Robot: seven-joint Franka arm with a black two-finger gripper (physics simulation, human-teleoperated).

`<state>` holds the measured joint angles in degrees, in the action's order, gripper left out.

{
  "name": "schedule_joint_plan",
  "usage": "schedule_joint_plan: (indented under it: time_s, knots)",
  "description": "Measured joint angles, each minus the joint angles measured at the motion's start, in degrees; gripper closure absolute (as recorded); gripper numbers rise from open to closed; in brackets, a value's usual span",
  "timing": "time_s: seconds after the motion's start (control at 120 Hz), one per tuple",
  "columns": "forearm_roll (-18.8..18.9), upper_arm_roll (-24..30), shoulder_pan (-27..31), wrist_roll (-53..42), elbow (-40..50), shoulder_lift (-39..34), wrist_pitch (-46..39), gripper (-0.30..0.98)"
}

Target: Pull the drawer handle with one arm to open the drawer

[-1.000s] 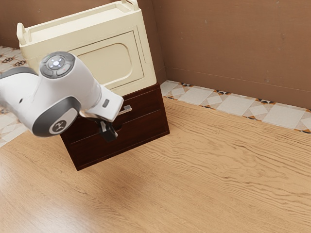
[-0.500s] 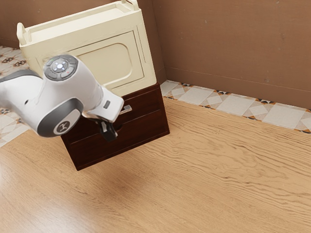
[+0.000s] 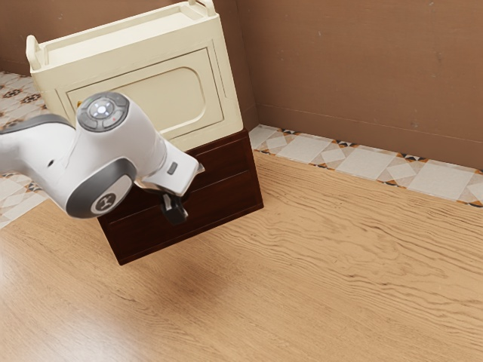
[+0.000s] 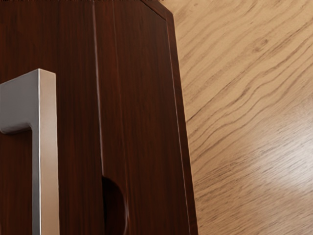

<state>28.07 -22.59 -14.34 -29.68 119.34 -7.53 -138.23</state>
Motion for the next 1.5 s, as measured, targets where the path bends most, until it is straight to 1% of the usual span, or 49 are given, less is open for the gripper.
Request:
schedule_joint_plan:
  time_s: [0.275,0.617,0.767,0.975,1.5]
  knots:
    - [-0.23,0.07,-1.29,-0.11,0.62,-0.53,-0.07,0.0]
    - [-0.22,-0.02,-1.3,-0.23,0.45,-1.84,-0.12,0.0]
    - [-0.6,-0.17,-0.7,-0.29,0.28,-1.31,-0.67,0.0]
    - [-1.2,-1.89,-0.42,-0.37,-0.1,-0.51,-1.59,0.0]
    - [-1.96,-2.1,-0.87,-0.39,0.35,0.91,-3.23,0.0]
